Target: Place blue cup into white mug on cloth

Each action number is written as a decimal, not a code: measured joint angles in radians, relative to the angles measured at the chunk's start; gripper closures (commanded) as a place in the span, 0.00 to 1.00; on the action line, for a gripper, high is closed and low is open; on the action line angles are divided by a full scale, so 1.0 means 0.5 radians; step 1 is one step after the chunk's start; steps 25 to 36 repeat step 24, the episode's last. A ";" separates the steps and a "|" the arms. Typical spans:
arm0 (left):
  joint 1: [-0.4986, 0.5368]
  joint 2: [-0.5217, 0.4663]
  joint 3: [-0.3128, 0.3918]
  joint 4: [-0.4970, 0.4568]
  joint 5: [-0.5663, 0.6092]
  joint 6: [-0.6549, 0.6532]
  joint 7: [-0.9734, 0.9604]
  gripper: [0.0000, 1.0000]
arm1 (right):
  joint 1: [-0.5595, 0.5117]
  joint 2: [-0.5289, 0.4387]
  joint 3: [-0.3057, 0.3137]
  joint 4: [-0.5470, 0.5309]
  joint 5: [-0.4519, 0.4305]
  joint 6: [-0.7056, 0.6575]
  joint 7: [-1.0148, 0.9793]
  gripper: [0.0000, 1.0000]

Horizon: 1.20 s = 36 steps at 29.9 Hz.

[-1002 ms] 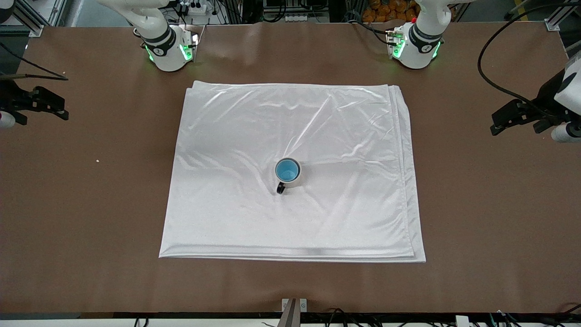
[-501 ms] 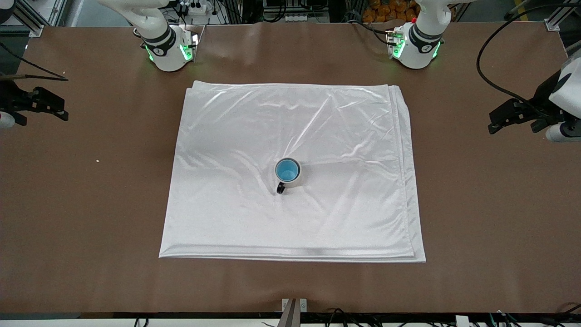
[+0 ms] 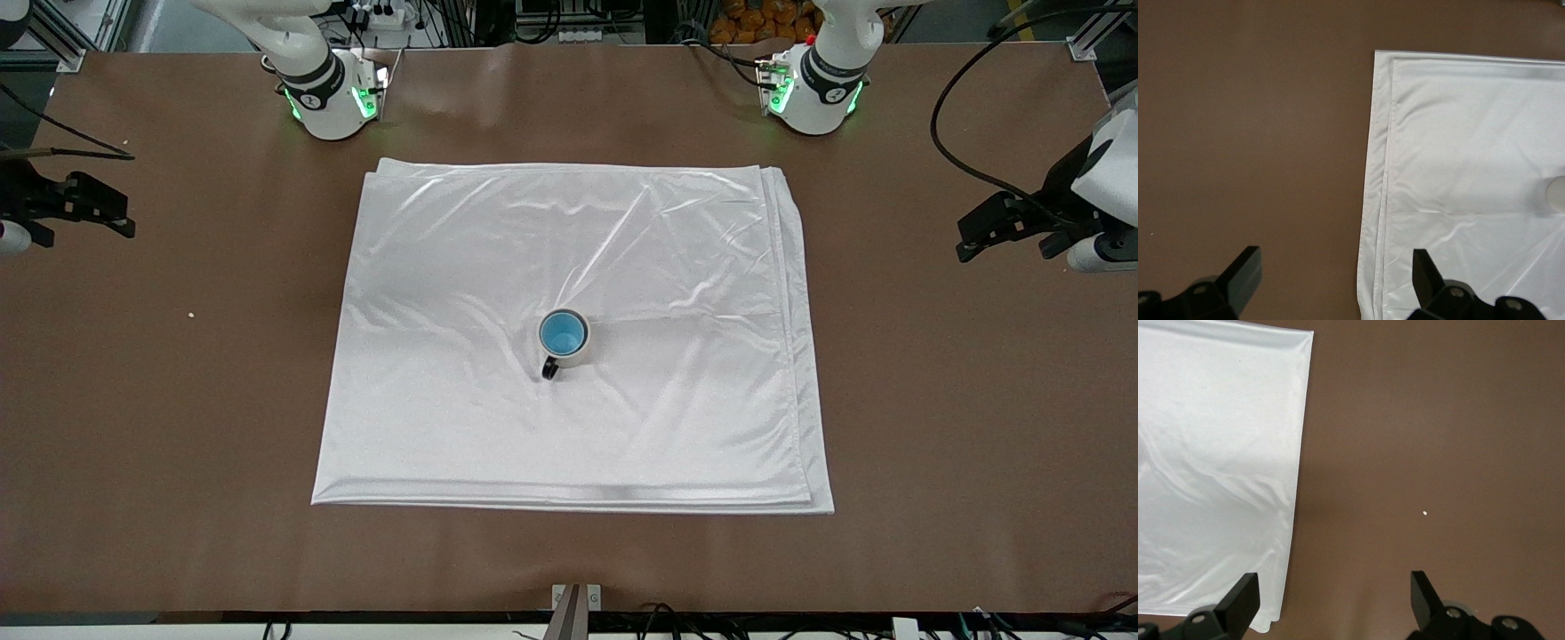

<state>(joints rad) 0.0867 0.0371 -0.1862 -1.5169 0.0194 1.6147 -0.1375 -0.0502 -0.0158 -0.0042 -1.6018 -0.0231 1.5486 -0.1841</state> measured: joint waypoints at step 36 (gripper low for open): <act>0.015 -0.033 0.000 -0.030 0.000 0.016 0.002 0.00 | 0.000 0.001 0.000 -0.009 0.001 0.010 0.000 0.00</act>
